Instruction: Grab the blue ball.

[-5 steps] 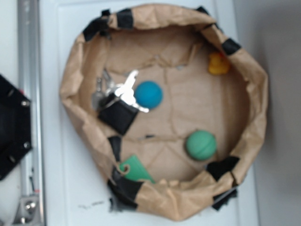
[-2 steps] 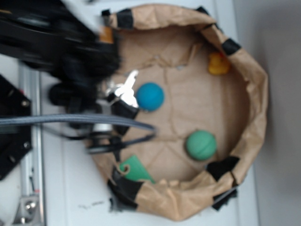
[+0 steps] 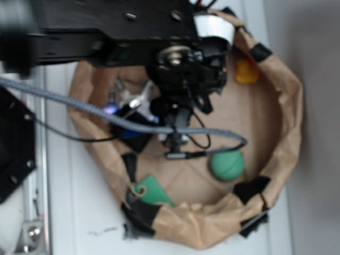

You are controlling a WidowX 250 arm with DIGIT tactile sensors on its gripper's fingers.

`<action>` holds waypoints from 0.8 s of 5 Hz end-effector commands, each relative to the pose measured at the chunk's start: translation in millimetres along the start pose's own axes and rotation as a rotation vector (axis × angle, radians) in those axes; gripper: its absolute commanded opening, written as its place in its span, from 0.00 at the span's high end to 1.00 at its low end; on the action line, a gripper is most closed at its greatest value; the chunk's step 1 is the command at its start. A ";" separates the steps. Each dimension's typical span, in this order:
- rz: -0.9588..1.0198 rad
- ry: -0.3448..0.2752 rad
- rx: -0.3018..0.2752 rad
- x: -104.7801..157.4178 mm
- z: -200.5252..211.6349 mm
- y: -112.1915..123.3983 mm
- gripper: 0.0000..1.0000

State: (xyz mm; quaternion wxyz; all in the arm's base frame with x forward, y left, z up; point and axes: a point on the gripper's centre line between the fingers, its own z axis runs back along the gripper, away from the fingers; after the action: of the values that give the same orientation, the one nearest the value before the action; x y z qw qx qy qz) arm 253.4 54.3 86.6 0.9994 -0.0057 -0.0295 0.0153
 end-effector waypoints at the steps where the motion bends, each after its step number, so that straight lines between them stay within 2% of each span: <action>1: 0.007 0.007 0.048 -17.0 -46.8 39.2 0.00; 2: -0.008 -0.077 -0.174 7.4 -66.9 10.7 0.00; 3: -0.021 -0.076 -0.207 15.6 -69.2 -12.0 1.00; 4: -0.036 -0.049 -0.187 12.1 -60.4 -18.2 1.00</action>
State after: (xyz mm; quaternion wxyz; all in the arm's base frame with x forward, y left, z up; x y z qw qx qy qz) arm 267.3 43.0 28.3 0.9941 -0.0978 -0.0456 0.0056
